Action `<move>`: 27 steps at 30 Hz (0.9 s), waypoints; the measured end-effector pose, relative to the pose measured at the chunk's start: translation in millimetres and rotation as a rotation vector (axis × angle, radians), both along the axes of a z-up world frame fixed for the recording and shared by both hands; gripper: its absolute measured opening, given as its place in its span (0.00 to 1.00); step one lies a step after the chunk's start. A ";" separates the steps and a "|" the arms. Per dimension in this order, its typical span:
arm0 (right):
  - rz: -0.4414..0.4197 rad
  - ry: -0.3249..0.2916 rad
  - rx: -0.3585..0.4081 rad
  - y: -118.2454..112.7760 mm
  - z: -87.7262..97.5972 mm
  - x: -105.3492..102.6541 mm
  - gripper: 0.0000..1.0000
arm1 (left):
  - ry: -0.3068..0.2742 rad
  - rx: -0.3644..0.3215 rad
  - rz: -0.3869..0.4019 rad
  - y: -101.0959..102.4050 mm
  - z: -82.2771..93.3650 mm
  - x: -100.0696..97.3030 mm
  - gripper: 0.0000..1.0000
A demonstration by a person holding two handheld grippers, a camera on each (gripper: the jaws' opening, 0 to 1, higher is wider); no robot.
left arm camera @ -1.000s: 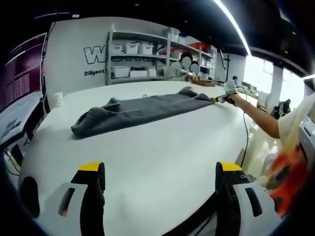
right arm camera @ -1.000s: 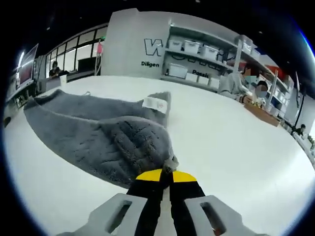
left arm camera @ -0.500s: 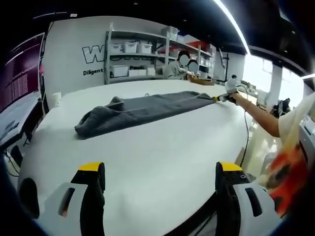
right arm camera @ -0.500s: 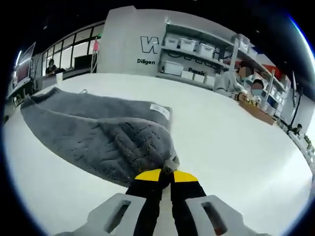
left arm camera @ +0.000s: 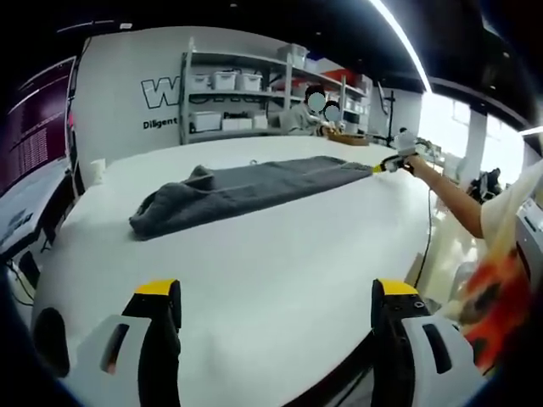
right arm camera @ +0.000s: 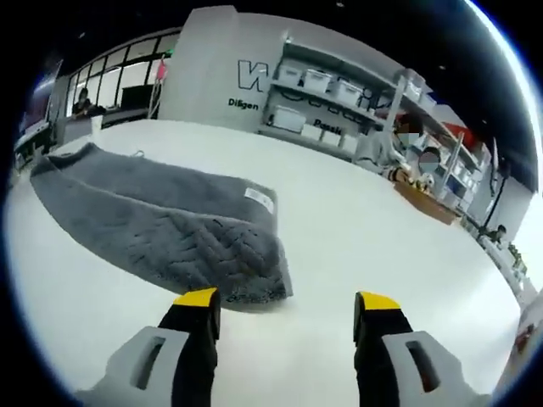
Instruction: Open the folded towel by lifting each exposed corner and separating the folded layers until the towel lies flat within the target outline without major curled edges
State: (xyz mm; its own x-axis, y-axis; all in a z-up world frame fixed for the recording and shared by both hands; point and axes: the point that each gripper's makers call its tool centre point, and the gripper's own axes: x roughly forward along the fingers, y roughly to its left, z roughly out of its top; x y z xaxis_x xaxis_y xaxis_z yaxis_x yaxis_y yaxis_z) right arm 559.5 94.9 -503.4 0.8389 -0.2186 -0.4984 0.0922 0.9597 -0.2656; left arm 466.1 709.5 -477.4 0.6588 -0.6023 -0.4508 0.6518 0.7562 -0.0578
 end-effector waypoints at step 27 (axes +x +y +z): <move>0.257 0.065 0.093 86.1 8.2 -92.7 0.99 | 0.008 -0.001 -0.010 -2.8 -3.9 0.6 0.90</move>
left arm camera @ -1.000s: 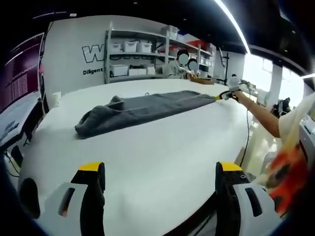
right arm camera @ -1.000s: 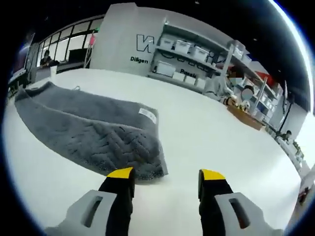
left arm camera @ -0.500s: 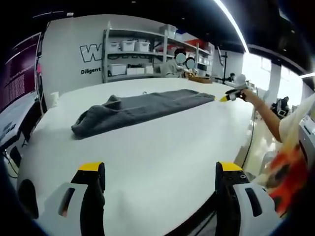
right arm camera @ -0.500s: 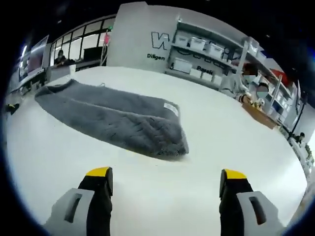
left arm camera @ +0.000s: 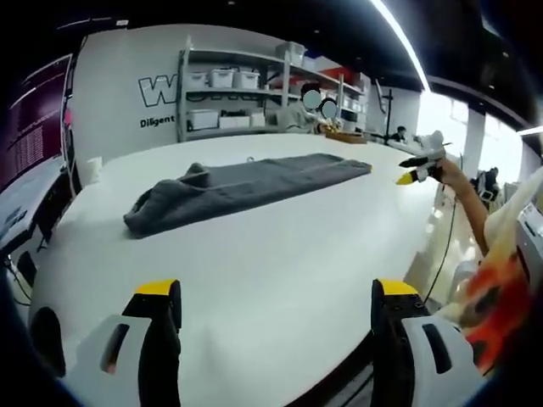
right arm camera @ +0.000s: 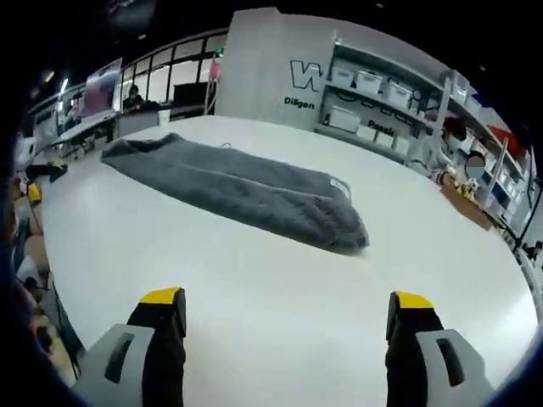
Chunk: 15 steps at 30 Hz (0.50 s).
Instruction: Open the folded towel by lifting each exposed corner and separating the folded layers until the towel lies flat within the target outline without major curled edges
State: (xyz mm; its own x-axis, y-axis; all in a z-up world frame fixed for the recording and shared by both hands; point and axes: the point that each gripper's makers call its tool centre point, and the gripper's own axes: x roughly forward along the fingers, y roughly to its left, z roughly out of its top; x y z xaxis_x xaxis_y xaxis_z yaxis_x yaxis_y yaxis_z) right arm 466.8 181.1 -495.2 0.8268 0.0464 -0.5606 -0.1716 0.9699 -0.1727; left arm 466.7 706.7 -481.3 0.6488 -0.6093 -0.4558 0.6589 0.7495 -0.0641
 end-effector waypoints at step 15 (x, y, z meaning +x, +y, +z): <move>0.128 -0.094 0.027 51.5 28.3 -15.5 0.99 | -0.044 0.015 0.002 -11.1 21.8 38.8 0.89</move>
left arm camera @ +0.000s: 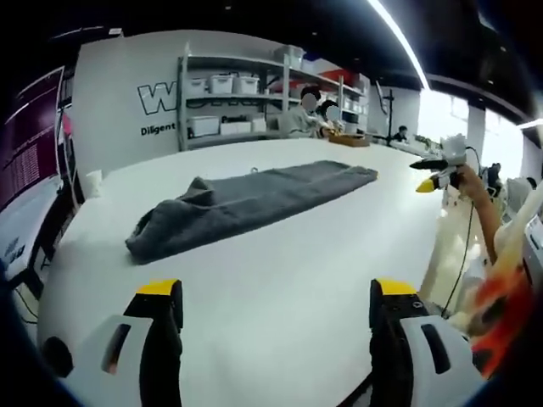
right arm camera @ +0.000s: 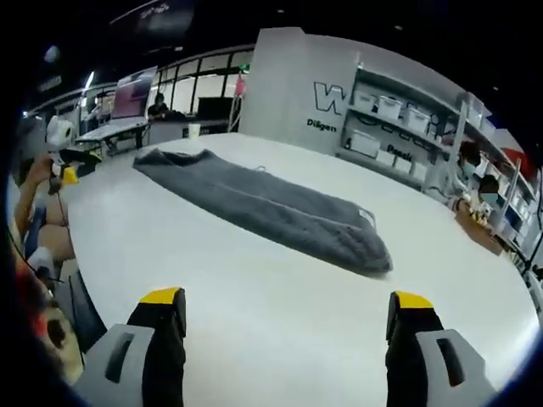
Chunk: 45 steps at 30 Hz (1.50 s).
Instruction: Open the folded towel by lifting each exposed corner and separating the folded layers until the towel lies flat within the target outline without major curled edges
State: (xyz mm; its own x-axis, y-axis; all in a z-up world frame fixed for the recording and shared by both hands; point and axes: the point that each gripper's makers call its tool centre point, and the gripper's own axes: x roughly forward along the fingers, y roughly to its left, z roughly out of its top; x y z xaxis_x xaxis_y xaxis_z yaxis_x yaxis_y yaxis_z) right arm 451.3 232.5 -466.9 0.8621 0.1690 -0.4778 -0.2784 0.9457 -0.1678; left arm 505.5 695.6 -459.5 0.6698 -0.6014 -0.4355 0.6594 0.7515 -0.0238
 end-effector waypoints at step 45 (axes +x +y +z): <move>0.049 0.022 0.075 7.1 -22.3 -29.4 0.97 | -0.170 0.411 0.034 -52.3 -26.0 227.3 0.06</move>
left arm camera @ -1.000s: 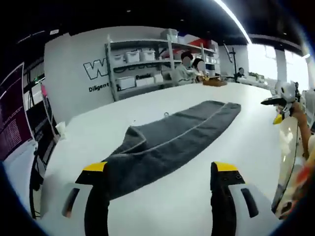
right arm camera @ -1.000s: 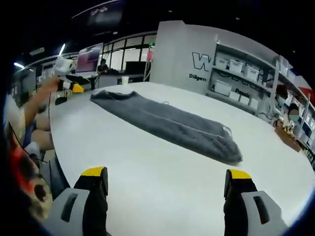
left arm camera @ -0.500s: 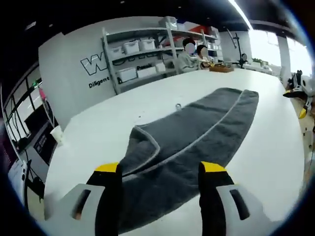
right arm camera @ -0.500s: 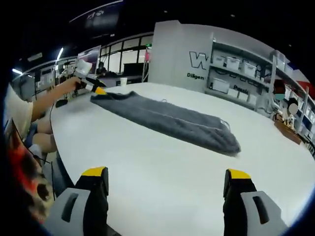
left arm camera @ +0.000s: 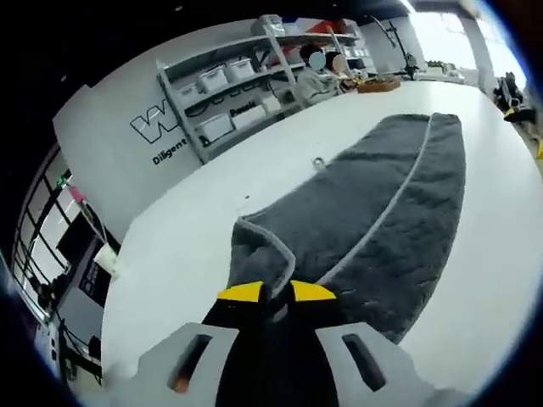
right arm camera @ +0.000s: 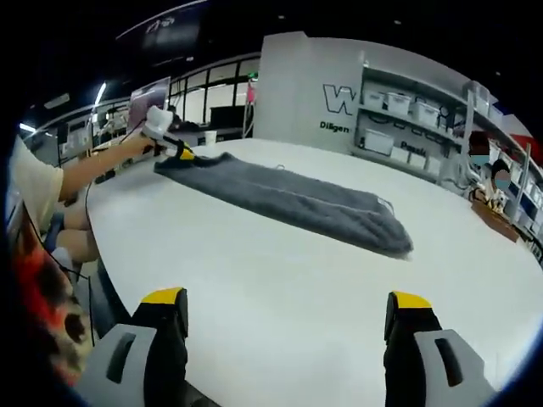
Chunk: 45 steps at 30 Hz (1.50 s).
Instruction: Open the folded towel by lifting each exposed corner and separating the folded layers until the towel lies flat within the target outline without major curled edges
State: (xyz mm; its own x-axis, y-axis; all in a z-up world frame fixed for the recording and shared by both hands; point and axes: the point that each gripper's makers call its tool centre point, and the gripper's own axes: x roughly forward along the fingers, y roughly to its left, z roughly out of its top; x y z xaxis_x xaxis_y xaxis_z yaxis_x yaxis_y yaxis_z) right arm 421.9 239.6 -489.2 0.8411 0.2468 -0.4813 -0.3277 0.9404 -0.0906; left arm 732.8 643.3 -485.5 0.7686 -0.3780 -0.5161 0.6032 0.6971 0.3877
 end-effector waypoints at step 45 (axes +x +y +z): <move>0.008 0.021 -0.036 6.7 1.4 -3.2 0.97 | -0.092 0.364 0.325 125.6 -12.8 142.9 0.02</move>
